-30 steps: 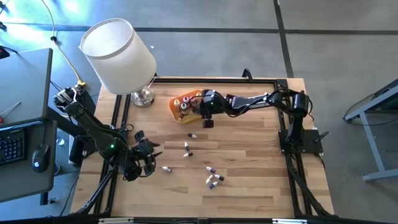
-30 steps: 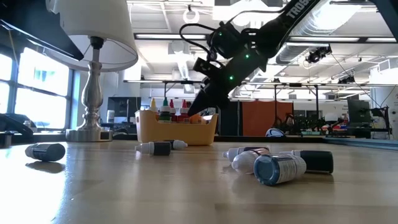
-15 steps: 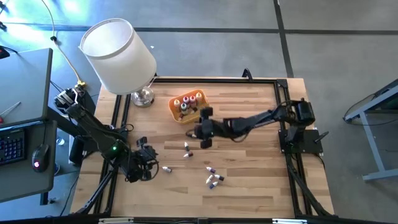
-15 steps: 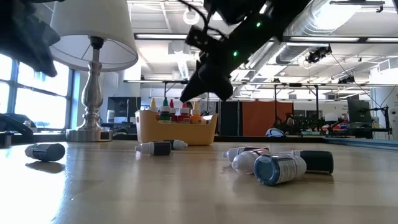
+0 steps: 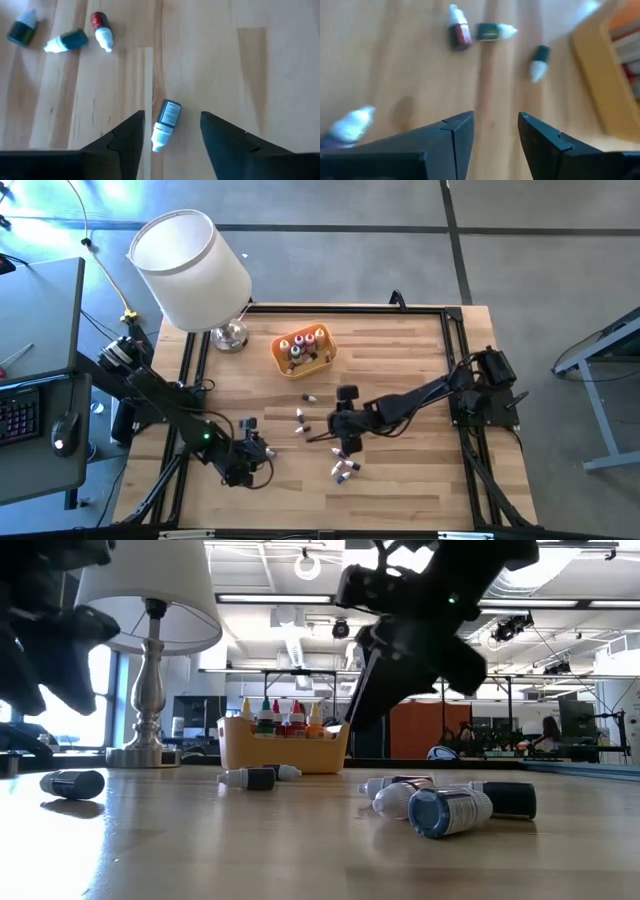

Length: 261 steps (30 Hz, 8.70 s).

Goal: Pick & Place food coloring
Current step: Put the bottom small black food coloring bottle into the bin, then put the top small green food coloring bottle into the bin, then put the small red food coloring bottle into the bin

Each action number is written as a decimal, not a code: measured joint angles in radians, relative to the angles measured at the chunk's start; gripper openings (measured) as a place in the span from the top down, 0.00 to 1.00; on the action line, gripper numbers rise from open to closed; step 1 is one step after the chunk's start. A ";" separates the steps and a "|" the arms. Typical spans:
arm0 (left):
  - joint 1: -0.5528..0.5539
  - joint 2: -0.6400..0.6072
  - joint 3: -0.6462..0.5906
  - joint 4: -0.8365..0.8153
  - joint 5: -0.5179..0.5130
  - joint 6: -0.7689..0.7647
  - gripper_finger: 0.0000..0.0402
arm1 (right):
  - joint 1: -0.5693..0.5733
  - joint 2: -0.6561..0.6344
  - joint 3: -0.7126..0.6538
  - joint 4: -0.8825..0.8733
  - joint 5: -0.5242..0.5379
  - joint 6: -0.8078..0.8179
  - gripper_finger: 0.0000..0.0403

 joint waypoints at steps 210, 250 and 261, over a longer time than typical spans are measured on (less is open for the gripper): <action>0.714 0.186 -0.165 0.664 0.527 0.626 0.89 | 0.206 -0.202 -0.008 -0.088 -0.072 0.470 0.68; 0.970 0.271 0.282 0.228 0.153 0.660 0.63 | 0.199 -0.202 -0.008 -0.087 0.110 0.342 0.68; 0.809 0.177 0.547 -0.148 0.080 0.684 0.63 | 0.121 -0.202 -0.009 -0.022 0.151 0.336 0.68</action>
